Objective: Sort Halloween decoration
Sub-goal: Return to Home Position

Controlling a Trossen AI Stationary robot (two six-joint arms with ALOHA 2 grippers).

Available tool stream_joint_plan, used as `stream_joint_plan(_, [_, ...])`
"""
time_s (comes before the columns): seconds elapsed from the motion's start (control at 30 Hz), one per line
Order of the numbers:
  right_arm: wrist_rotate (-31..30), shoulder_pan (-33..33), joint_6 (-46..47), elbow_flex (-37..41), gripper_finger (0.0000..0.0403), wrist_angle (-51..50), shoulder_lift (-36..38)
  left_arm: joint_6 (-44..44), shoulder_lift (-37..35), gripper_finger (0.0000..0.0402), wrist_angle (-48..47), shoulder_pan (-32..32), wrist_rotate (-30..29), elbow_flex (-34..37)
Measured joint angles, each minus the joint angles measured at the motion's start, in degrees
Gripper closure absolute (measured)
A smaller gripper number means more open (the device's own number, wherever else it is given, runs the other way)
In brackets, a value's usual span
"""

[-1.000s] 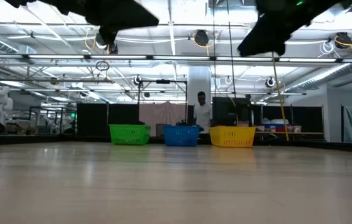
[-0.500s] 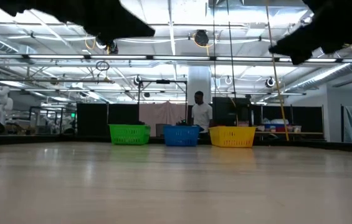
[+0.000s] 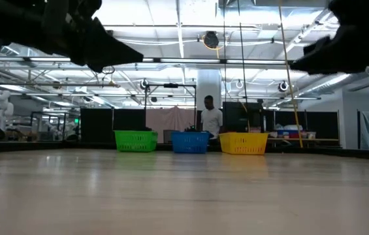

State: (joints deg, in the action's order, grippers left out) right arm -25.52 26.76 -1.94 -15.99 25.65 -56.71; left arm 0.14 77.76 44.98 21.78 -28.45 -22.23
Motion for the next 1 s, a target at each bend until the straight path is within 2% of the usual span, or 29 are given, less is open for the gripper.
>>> stream_joint_plan(0.13, [0.0, 2.1, -4.4, -0.1, 0.0399, 2.3, 0.6, 0.2, 0.0, 0.04, 2.5, 0.1, 0.1, 2.2])
stream_joint_plan(0.37, [0.4, 7.4, -4.0, -0.1, 0.0402, -2.0, 1.2, 1.8, 0.0, 0.04, 2.9, 0.1, 2.1, 4.5])
stream_joint_plan(0.43, [2.2, 8.6, -3.8, 0.1, 0.0403, -2.1, 1.3, 1.9, 0.0, 0.04, 4.2, 0.1, 2.2, 5.5])
stream_joint_plan(0.63, [9.3, 9.3, -4.7, 7.9, 0.0403, 9.8, 2.3, 3.5, 0.0, 0.0401, 14.3, 0.1, 2.3, 11.9])
stream_joint_plan(0.8, [11.3, 8.2, -5.1, 14.9, 0.0403, 20.4, 5.5, 2.2, 0.0, 0.0401, 20.9, -1.1, 3.5, 17.1])
stream_joint_plan(1.0, [13.8, 7.2, -5.3, 14.9, 0.0403, 17.4, 8.2, 1.3, 0.0, 0.0401, 21.2, -3.6, 8.3, 18.8])
